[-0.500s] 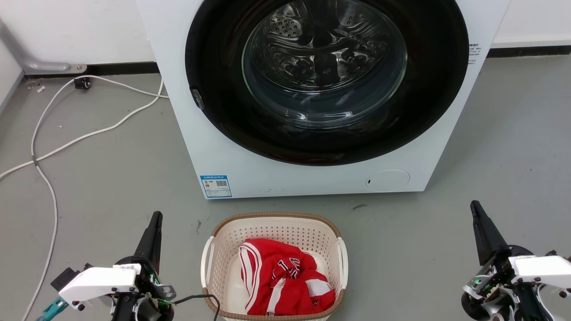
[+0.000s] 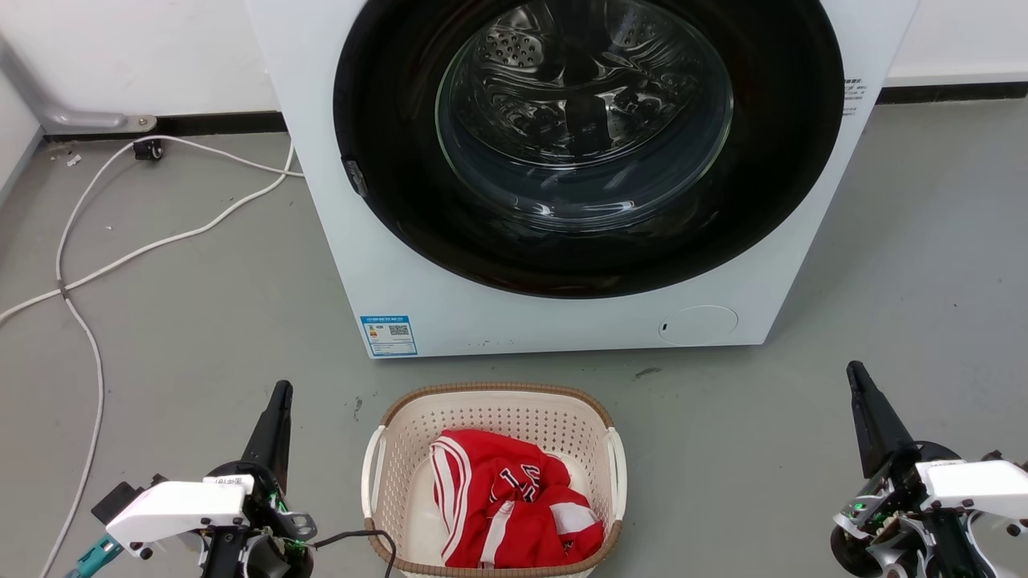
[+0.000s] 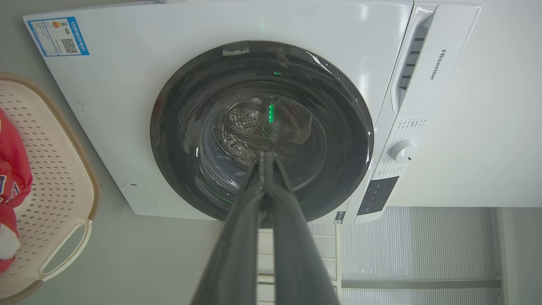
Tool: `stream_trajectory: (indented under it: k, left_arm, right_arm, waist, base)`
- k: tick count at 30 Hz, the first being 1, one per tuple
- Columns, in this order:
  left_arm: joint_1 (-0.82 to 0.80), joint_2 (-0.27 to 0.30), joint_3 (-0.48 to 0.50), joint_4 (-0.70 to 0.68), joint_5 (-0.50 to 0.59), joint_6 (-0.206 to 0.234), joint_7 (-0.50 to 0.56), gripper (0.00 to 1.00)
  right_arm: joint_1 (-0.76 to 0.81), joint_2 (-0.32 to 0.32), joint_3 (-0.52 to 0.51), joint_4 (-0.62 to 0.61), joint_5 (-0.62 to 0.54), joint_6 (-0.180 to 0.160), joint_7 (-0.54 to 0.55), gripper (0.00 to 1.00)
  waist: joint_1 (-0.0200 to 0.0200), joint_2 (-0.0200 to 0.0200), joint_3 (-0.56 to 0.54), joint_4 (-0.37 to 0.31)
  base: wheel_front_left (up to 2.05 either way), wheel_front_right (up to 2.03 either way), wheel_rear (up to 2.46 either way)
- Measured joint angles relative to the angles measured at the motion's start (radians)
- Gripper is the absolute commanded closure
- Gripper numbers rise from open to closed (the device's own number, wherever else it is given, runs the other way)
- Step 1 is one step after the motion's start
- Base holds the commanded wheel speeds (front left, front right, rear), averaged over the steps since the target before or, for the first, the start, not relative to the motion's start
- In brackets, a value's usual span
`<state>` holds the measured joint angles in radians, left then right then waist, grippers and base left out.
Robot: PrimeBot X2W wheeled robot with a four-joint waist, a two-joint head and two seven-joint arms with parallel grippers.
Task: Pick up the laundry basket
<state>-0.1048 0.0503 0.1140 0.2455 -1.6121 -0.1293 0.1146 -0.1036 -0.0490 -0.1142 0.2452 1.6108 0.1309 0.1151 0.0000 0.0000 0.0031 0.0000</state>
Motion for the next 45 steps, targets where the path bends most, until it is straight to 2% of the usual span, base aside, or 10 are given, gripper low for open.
stream_trajectory:
  k: [3,4,11,17,45]
  left_arm:
    - [0.000,0.000,0.000,0.000,0.000,0.000,0.000,1.00]
    - [0.000,0.000,0.000,0.000,0.000,0.000,0.000,0.00]
    - [0.045,-0.006,-0.006,0.042,0.002,0.002,-0.006,0.00]
    - [0.045,-0.006,0.000,0.023,0.067,0.002,-0.038,0.00]
    - [0.052,-0.006,-0.059,-0.128,0.585,0.112,-0.154,0.00]
  right_arm:
    - [0.000,0.000,0.000,0.000,0.000,0.000,0.000,1.00]
    - [0.000,0.000,0.000,0.000,0.000,0.000,0.000,0.00]
    - [0.049,0.004,0.003,0.045,-0.002,0.000,-0.007,0.00]
    - [0.048,0.004,-0.001,0.039,-0.060,0.000,-0.037,0.00]
    - [0.073,0.004,0.049,-0.119,-0.696,0.000,-0.153,0.00]
  waist:
    - [0.0000,0.0000,0.000,0.000]
    - [0.0000,0.0000,0.000,0.000]
    - [0.0000,0.0000,0.000,0.000]
    - [0.0000,0.0000,0.002,0.000]
    - [0.0000,0.0000,0.009,0.000]
  base:
    - [0.00,0.00,0.00]
    - [0.00,0.00,0.00]
    - [0.00,0.00,0.00]
    - [0.00,0.00,0.00]
    - [0.00,0.00,0.00]
